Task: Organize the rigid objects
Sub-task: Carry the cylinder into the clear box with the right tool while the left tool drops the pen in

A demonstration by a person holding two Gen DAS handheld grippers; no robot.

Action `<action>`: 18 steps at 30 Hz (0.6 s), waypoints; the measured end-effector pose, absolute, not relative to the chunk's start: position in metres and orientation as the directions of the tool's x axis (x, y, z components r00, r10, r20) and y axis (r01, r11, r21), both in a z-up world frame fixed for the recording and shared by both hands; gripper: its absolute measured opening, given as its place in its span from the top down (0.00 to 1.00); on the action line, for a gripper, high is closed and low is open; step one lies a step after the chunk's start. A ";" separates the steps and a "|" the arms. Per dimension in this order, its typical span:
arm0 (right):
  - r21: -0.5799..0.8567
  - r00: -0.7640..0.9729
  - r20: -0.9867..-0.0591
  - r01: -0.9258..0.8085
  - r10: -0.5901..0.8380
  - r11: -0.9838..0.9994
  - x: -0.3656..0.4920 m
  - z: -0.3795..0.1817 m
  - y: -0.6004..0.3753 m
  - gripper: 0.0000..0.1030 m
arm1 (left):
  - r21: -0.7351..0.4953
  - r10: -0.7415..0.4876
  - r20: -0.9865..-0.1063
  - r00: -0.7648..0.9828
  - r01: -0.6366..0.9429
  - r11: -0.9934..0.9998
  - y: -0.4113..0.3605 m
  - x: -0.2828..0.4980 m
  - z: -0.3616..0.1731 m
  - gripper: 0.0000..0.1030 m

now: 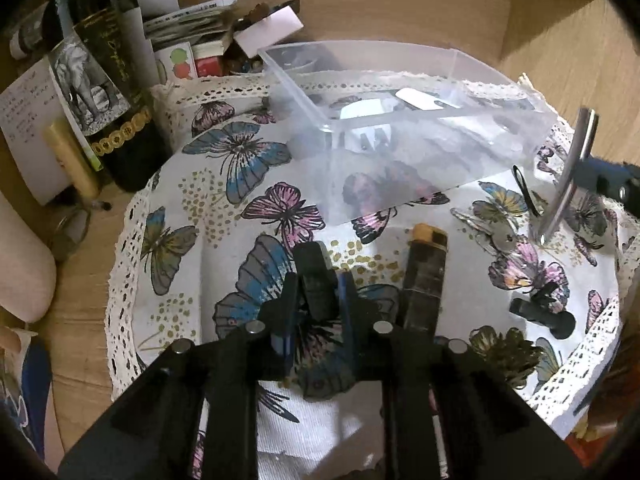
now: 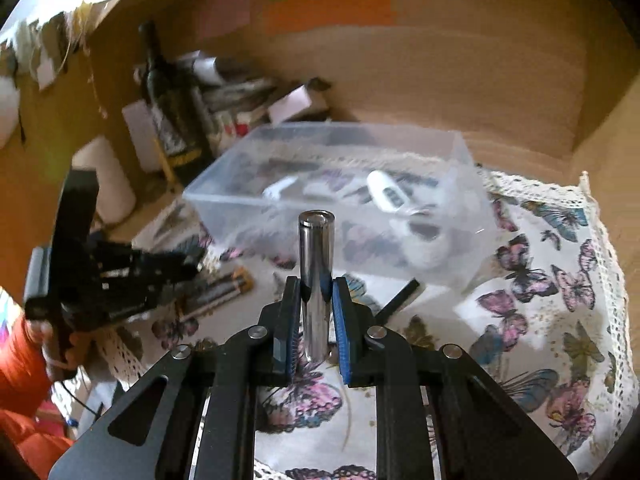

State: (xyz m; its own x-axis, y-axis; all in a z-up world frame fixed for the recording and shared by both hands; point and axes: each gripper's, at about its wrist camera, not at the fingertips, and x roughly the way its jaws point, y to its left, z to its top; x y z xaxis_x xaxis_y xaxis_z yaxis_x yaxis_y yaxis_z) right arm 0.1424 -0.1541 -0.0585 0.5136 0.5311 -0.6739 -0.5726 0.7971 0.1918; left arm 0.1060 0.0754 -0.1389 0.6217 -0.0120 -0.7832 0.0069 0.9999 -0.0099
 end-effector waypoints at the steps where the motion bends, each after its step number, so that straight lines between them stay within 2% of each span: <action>1: 0.195 0.523 -0.665 -0.567 0.532 0.800 0.143 -0.055 -0.157 0.86 | -0.011 -0.010 -0.778 0.628 0.003 1.000 0.076 0.104 -0.137 0.82; 12: 0.205 0.644 -0.545 -0.519 0.538 0.830 0.149 -0.015 -0.183 0.86 | -0.043 -0.024 -0.647 0.762 -0.004 0.999 0.079 0.084 -0.081 0.82; 18: 0.164 0.712 -0.482 -0.500 0.511 0.850 0.154 0.012 -0.188 0.86 | -0.049 -0.043 -0.581 0.813 0.018 0.999 0.075 0.090 -0.053 0.82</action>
State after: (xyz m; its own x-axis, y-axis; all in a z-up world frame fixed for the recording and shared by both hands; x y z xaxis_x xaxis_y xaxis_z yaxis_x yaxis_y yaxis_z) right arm 0.1537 -0.1876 0.0122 0.7115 0.5114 -0.4818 -0.5000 0.8503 0.1642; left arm 0.0896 0.0749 -0.0530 0.8127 -0.0427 -0.5812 0.0175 0.9986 -0.0489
